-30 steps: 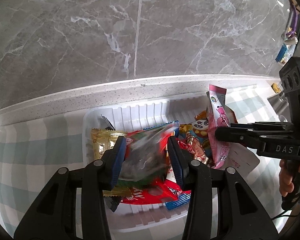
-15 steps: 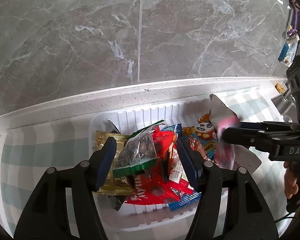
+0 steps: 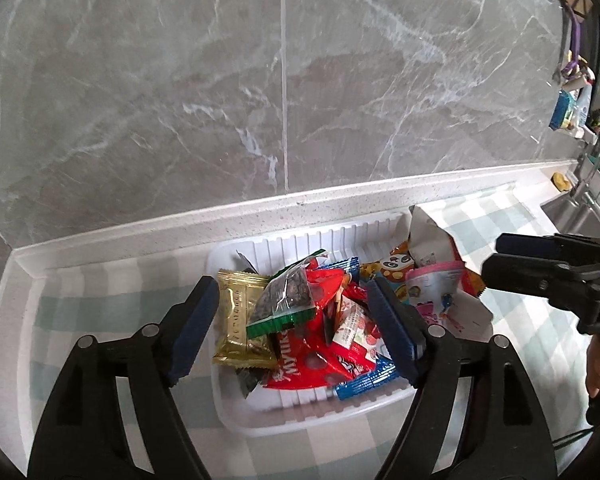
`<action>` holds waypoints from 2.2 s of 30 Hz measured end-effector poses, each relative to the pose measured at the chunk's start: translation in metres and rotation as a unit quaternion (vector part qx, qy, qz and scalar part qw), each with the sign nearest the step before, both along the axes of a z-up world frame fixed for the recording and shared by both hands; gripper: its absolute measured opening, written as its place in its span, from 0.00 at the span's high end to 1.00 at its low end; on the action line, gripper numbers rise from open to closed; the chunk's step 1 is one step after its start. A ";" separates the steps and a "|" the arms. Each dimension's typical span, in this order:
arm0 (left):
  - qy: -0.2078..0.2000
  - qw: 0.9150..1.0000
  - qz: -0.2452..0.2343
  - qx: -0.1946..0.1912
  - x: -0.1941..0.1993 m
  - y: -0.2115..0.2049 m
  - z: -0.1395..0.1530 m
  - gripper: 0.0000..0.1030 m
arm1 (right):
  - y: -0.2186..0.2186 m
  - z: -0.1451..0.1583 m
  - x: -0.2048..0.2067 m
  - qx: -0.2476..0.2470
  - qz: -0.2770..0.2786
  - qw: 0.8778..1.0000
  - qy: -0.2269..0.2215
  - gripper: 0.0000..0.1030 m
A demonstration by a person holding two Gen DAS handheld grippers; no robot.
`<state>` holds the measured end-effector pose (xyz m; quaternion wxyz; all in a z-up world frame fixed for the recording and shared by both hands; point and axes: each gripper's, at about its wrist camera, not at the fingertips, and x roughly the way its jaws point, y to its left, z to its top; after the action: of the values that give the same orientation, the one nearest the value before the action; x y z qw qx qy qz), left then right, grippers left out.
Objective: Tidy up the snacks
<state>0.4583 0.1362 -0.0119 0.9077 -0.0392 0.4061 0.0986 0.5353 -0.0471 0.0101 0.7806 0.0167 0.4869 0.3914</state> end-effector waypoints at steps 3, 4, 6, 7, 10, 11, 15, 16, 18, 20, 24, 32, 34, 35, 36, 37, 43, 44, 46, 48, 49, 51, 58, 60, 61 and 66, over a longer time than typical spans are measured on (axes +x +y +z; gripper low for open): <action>-0.008 1.000 0.004 0.015 -0.012 -0.006 0.012 0.15 | -0.008 0.013 -0.015 -0.001 -0.001 1.000 -0.026 0.27; -0.012 1.000 0.006 0.020 -0.017 -0.009 0.017 0.13 | -0.012 0.018 -0.022 -0.003 -0.002 0.999 -0.038 0.25; -0.016 0.999 0.011 0.025 -0.026 -0.014 0.026 0.11 | -0.018 0.027 -0.033 -0.005 -0.006 0.998 -0.057 0.19; -0.018 0.999 0.014 0.027 -0.032 -0.016 0.030 0.11 | -0.022 0.033 -0.041 -0.007 -0.009 0.998 -0.070 0.16; -0.023 0.999 0.019 0.042 -0.048 -0.027 0.045 0.09 | -0.031 0.046 -0.059 -0.012 -0.015 0.995 -0.102 0.12; -0.027 0.998 0.020 0.051 -0.055 -0.032 0.050 0.08 | -0.036 0.050 -0.065 -0.014 -0.017 0.994 -0.112 0.11; -0.038 0.996 0.016 0.073 -0.079 -0.050 0.066 0.06 | -0.052 0.067 -0.089 -0.016 -0.030 0.989 -0.144 0.07; -0.040 0.996 0.014 0.080 -0.087 -0.057 0.071 0.06 | -0.056 0.071 -0.094 -0.016 -0.033 0.988 -0.149 0.07; -0.044 0.995 0.008 0.092 -0.097 -0.069 0.080 0.06 | -0.064 0.077 -0.103 -0.015 -0.040 0.987 -0.158 0.06; -0.050 0.994 0.003 0.101 -0.108 -0.080 0.090 0.06 | -0.072 0.084 -0.113 -0.012 -0.048 0.985 -0.166 0.06; -0.058 0.992 -0.005 0.110 -0.125 -0.096 0.104 0.06 | -0.083 0.091 -0.128 -0.011 -0.059 0.983 -0.174 0.05; -0.065 0.989 -0.016 0.129 -0.149 -0.120 0.122 0.06 | -0.101 0.097 -0.149 -0.007 -0.074 0.982 -0.176 0.05; -0.068 0.989 -0.019 0.132 -0.153 -0.123 0.125 0.06 | -0.104 0.098 -0.153 -0.007 -0.077 0.982 -0.175 0.05; -0.068 0.989 -0.020 0.133 -0.154 -0.123 0.126 0.06 | -0.105 0.099 -0.155 -0.007 -0.078 0.981 -0.175 0.05; -0.069 0.988 -0.020 0.135 -0.157 -0.126 0.127 0.06 | -0.107 0.099 -0.157 -0.007 -0.080 0.981 -0.176 0.05; -0.069 0.988 -0.021 0.136 -0.158 -0.126 0.128 0.06 | -0.107 0.100 -0.158 -0.007 -0.081 0.981 -0.176 0.05; -0.071 0.987 -0.026 0.140 -0.166 -0.131 0.133 0.06 | -0.112 0.104 -0.168 -0.005 -0.086 0.980 -0.181 0.05; -0.071 0.987 -0.027 0.140 -0.168 -0.132 0.133 0.06 | -0.113 0.105 -0.169 -0.006 -0.087 0.979 -0.182 0.05; -0.072 0.987 -0.028 0.142 -0.171 -0.134 0.134 0.06 | -0.115 0.105 -0.172 -0.006 -0.089 0.979 -0.183 0.05; -0.073 0.987 -0.030 0.143 -0.174 -0.135 0.135 0.06 | -0.116 0.106 -0.173 -0.006 -0.090 0.979 -0.182 0.05; -0.073 0.986 -0.030 0.144 -0.175 -0.136 0.135 0.06 | -0.117 0.107 -0.175 -0.006 -0.090 0.979 -0.183 0.05; -0.074 0.986 -0.032 0.144 -0.177 -0.138 0.136 0.06 | -0.118 0.108 -0.178 -0.006 -0.091 0.979 -0.184 0.05; -0.079 0.985 -0.037 0.146 -0.186 -0.142 0.139 0.06 | -0.123 0.109 -0.185 -0.006 -0.094 0.978 -0.183 0.05; -0.080 0.985 -0.037 0.146 -0.188 -0.144 0.140 0.06 | -0.124 0.110 -0.187 -0.005 -0.094 0.978 -0.183 0.05; -0.080 0.985 -0.038 0.146 -0.188 -0.144 0.140 0.06 | -0.125 0.110 -0.188 -0.005 -0.094 0.979 -0.183 0.05; -0.084 0.986 -0.051 0.133 -0.196 -0.149 0.141 0.06 | -0.126 0.107 -0.192 0.003 -0.084 0.982 -0.172 0.05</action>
<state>0.2621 -0.0126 0.1288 0.9395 0.0946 0.3132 0.1017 0.3428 -0.1734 0.1171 0.8827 -0.0081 0.3410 0.3231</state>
